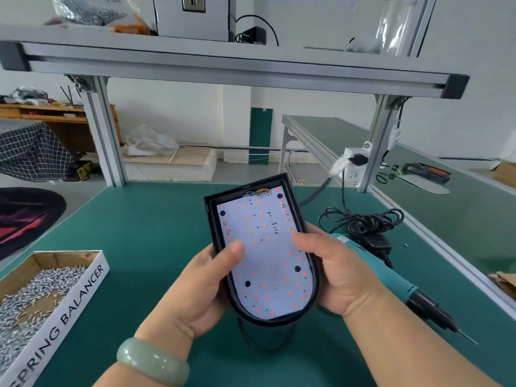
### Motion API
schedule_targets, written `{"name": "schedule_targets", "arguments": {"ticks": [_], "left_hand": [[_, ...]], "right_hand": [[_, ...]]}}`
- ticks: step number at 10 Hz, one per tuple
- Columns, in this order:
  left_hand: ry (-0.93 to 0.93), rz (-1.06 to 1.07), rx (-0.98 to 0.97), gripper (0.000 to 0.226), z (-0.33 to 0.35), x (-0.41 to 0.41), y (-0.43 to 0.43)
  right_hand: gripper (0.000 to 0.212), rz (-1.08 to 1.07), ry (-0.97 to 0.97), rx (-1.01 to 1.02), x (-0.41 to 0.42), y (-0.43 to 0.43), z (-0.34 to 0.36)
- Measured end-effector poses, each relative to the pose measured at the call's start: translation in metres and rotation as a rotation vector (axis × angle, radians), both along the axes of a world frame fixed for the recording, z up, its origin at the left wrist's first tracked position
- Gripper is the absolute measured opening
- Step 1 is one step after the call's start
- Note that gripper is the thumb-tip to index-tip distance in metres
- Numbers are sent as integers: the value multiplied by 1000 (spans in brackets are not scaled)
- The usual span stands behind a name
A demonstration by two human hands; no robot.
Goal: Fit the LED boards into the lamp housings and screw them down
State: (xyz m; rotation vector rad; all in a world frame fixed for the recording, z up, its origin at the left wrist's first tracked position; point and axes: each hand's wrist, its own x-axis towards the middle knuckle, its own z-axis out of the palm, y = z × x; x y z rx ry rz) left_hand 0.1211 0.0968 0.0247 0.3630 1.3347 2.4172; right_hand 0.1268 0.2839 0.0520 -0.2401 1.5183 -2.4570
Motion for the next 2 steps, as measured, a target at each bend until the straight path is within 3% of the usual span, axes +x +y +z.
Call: {"name": "schedule_targets", "arguments": {"ticks": [2], "left_hand": [[-127, 158, 31, 46, -4, -9, -5]], "right_hand": [[27, -351, 84, -5, 26, 58, 31]]}}
